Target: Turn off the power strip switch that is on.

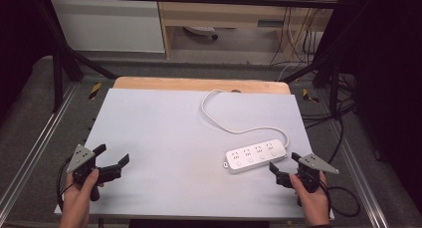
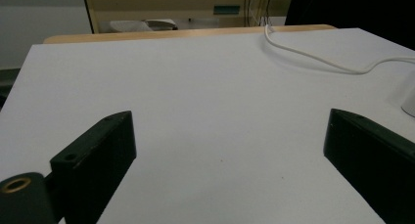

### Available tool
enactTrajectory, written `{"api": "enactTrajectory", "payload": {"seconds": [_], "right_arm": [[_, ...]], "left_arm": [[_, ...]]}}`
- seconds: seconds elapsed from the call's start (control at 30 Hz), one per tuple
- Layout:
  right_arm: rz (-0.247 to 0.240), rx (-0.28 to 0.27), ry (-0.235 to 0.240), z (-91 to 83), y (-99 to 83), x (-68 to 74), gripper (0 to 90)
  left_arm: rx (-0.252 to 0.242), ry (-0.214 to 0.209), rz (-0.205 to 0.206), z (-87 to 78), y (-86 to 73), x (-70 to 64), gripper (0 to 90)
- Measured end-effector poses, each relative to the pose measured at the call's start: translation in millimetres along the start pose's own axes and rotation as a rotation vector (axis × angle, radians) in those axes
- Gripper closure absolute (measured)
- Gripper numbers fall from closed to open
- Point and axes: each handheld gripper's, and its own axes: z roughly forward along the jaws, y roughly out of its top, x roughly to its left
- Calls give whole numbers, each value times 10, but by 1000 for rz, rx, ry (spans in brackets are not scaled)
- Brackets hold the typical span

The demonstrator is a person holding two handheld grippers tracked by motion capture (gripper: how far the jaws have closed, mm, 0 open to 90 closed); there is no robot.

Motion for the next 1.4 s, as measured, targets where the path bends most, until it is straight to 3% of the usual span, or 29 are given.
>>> {"api": "enactTrajectory", "payload": {"seconds": [0.13,0.23,0.4,0.73,0.77,0.93,0.97,1.07,1.1,1.4], "right_arm": [[12,0,-10,-6,16,-12,45],[13,-2,-12,-16,34,-10,40],[-2,-60,-51,-47,156,17,41],[7,-94,-32,-9,394,48,106],[-5,-95,-32,10,421,62,162],[-15,-106,-19,15,468,91,250],[-21,-110,-16,16,491,100,310],[-21,-111,-14,27,509,101,351],[-21,-96,-14,53,522,97,431],[-12,-59,7,178,521,111,644]], "left_arm": [[-15,2,-1,-18,16,-25,46],[3,-7,-7,-4,5,-35,46],[8,-8,-14,2,2,-59,47],[13,-13,-25,8,-2,-59,46],[10,-16,-25,1,2,-61,46],[13,-13,-23,1,-2,-62,46],[19,-8,-20,4,-5,-60,46],[22,-14,-26,10,-5,-61,46],[25,-11,-23,8,-5,-63,46],[31,-10,-26,10,-6,-64,47]]}}
